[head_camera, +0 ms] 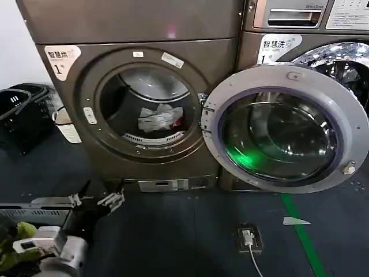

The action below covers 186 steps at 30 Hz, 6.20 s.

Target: Grasp the clothes from the dryer.

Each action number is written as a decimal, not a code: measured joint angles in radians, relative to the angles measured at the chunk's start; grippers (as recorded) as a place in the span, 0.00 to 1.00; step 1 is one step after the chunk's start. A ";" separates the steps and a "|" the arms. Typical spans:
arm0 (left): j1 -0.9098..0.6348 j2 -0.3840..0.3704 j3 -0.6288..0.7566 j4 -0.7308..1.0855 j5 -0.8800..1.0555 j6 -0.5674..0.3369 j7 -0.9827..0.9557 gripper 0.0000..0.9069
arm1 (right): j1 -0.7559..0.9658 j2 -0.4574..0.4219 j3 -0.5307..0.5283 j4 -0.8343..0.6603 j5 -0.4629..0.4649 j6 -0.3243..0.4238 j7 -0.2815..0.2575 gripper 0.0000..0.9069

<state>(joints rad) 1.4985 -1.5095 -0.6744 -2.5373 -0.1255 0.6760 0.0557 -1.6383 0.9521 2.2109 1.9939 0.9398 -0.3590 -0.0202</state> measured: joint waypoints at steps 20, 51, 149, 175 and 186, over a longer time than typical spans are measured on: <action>0.001 0.015 -0.003 0.004 -0.006 -0.005 0.014 1.00 | 0.002 -0.001 0.012 0.017 0.045 -0.038 -0.001 1.00; -0.003 0.014 0.000 0.019 -0.007 -0.007 0.015 1.00 | 0.005 0.006 0.009 0.026 0.063 -0.045 0.004 1.00; -0.724 0.073 0.174 0.853 -0.070 -0.250 -0.008 1.00 | -0.054 0.038 0.112 0.061 -0.015 -0.076 -0.041 1.00; -1.203 0.060 0.334 1.570 -0.012 -0.329 0.106 1.00 | -0.039 0.053 0.095 0.072 -0.013 -0.071 -0.047 1.00; -1.391 0.084 0.481 1.888 0.134 -0.398 0.434 1.00 | -0.031 0.063 0.085 0.075 -0.015 -0.070 -0.047 1.00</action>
<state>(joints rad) 0.1072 -1.4256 -0.1933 -0.6491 0.0085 0.2783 0.4901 -1.6696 1.0146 2.2960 2.0685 0.9248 -0.4294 -0.0675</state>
